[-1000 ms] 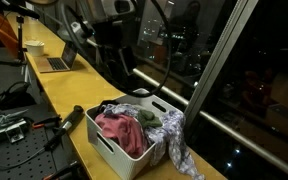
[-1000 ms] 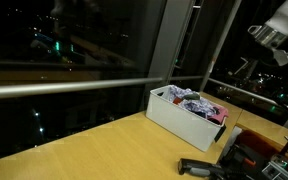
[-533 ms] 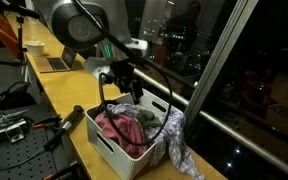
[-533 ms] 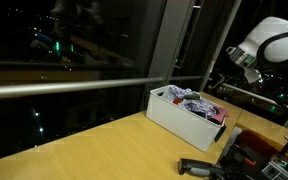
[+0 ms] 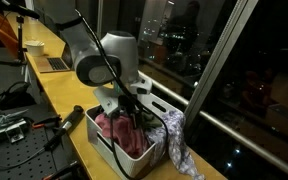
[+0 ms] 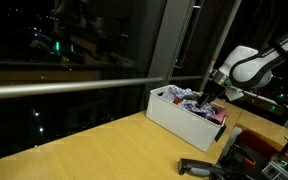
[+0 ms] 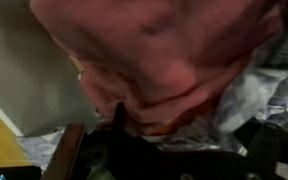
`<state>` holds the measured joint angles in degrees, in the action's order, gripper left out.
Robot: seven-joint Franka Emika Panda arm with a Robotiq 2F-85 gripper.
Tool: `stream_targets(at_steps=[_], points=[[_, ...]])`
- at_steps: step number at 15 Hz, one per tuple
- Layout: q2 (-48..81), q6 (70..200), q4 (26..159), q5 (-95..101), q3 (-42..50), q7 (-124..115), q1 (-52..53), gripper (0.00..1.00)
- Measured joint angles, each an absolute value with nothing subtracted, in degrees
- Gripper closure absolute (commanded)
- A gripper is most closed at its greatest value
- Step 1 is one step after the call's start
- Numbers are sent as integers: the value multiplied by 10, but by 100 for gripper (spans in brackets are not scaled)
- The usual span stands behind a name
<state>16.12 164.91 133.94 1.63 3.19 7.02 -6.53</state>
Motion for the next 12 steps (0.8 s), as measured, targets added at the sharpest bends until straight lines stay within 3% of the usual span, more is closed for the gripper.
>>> stream_targets(at_steps=[2, 3, 5, 12], points=[[197, 1642, 1318, 16, 32, 70, -74, 1], [213, 1634, 1307, 16, 33, 70, -78, 26], [239, 1613, 1285, 16, 33, 70, -86, 28], [241, 1548, 1250, -8, 19, 76, -104, 81]])
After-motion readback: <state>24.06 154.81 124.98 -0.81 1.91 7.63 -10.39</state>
